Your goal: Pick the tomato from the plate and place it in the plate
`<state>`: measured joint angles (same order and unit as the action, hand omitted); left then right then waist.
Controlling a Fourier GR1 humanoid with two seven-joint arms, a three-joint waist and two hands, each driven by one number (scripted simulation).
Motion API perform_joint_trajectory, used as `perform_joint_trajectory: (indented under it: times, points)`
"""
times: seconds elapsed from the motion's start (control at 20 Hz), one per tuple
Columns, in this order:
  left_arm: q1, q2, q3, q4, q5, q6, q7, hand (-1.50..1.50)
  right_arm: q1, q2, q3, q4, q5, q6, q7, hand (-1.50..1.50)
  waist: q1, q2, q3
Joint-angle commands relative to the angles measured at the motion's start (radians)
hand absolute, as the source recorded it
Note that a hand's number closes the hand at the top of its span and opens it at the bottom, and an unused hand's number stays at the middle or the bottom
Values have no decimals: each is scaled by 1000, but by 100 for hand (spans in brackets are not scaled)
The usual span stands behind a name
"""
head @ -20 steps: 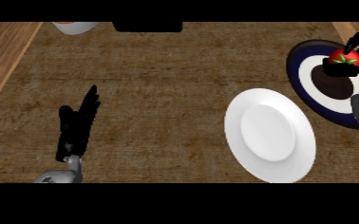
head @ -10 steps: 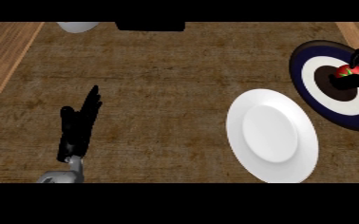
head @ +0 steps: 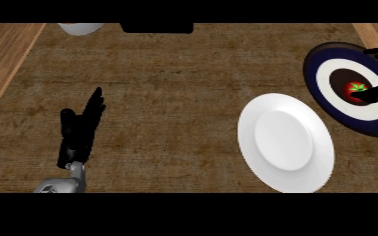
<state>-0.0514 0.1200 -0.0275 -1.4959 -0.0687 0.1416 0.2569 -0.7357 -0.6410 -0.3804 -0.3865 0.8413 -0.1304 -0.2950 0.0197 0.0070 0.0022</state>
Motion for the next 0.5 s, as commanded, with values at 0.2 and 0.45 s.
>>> perform_joint_trajectory:
  times: [0.2, 0.45]
  points:
    - [54, -4, 1, -15, -4, 7, -33, 0, -27, 1, -266, -18, -328, 125, -274, -150, -10, -5, 1]
    - [60, -26, -27, -5, -27, 12, -35, 0, 34, -72, -314, 52, -404, 277, -343, -150, -4, 0, 0]
